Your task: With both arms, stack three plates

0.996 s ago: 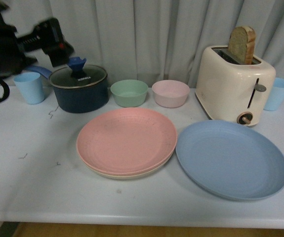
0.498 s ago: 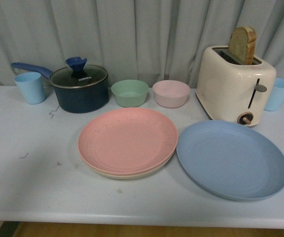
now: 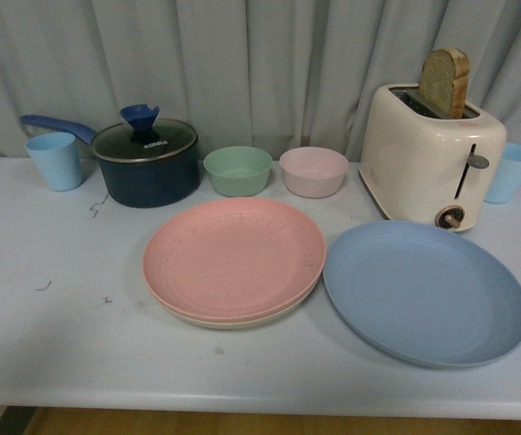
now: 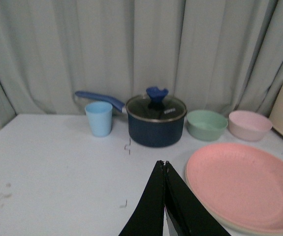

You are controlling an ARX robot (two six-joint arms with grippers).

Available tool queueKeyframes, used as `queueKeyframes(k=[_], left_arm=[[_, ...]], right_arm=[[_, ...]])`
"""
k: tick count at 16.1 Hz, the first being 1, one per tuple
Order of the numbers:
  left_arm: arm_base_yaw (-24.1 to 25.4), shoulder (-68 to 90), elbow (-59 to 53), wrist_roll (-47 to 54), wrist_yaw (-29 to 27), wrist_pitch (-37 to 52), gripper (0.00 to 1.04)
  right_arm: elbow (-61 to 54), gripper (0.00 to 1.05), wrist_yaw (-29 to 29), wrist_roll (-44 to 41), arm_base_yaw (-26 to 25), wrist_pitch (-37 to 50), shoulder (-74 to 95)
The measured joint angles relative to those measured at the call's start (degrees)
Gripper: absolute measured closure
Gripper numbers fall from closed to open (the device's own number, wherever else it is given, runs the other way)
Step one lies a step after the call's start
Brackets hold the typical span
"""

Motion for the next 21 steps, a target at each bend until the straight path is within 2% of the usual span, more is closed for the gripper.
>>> queueKeyframes(k=[7,21], left_arm=[[0.0,-18.8,-1.6,0.0,0.0,-18.3,1.03],[0.0,-35.2,-1.6,0.0,0.0,-34.2,1.03]], right_arm=[[0.0,0.06,0.0,0.0,0.0,0.0,0.0],[0.0,0.06,0.0,0.0,0.0,0.0,0.0]])
